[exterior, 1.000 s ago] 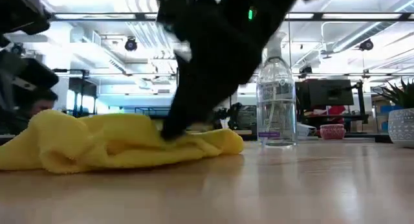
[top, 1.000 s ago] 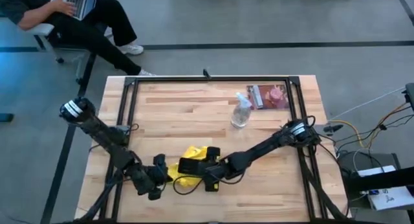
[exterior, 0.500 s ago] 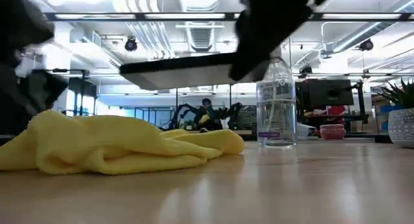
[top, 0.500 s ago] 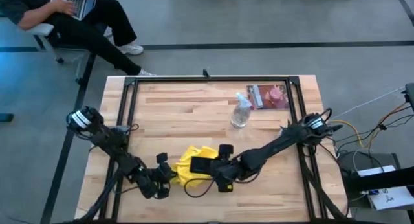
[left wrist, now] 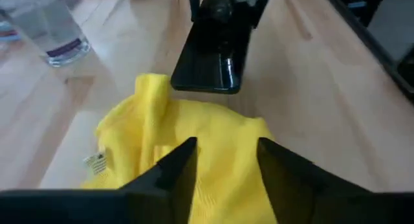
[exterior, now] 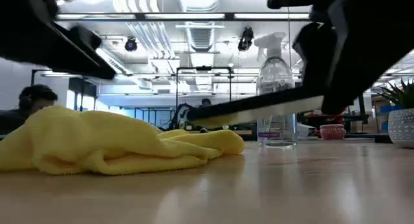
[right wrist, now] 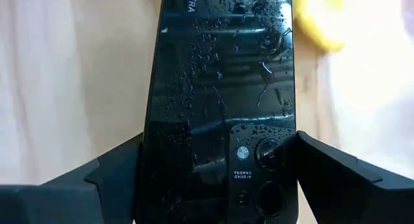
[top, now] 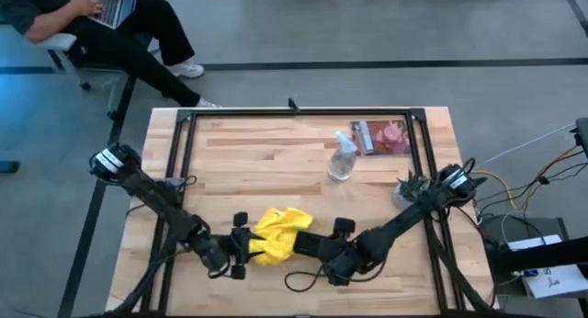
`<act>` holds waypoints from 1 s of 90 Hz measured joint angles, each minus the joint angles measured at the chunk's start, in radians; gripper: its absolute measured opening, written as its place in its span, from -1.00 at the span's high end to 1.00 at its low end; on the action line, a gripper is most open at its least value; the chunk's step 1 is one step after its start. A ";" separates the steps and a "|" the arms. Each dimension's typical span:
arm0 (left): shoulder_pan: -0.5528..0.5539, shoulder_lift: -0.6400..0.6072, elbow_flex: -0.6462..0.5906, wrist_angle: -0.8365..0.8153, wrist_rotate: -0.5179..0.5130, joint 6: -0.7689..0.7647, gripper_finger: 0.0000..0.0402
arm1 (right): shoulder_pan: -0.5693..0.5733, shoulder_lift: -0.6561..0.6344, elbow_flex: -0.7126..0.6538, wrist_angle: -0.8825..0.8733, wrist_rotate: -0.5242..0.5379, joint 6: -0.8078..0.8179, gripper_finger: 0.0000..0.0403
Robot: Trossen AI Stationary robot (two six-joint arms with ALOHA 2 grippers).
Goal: Apply microfiber cloth
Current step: Wipe the black cellphone with the yellow microfiber cloth
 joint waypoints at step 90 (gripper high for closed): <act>0.148 -0.023 0.027 -0.193 0.168 0.030 0.89 | 0.040 0.062 -0.009 0.005 0.013 0.004 -0.57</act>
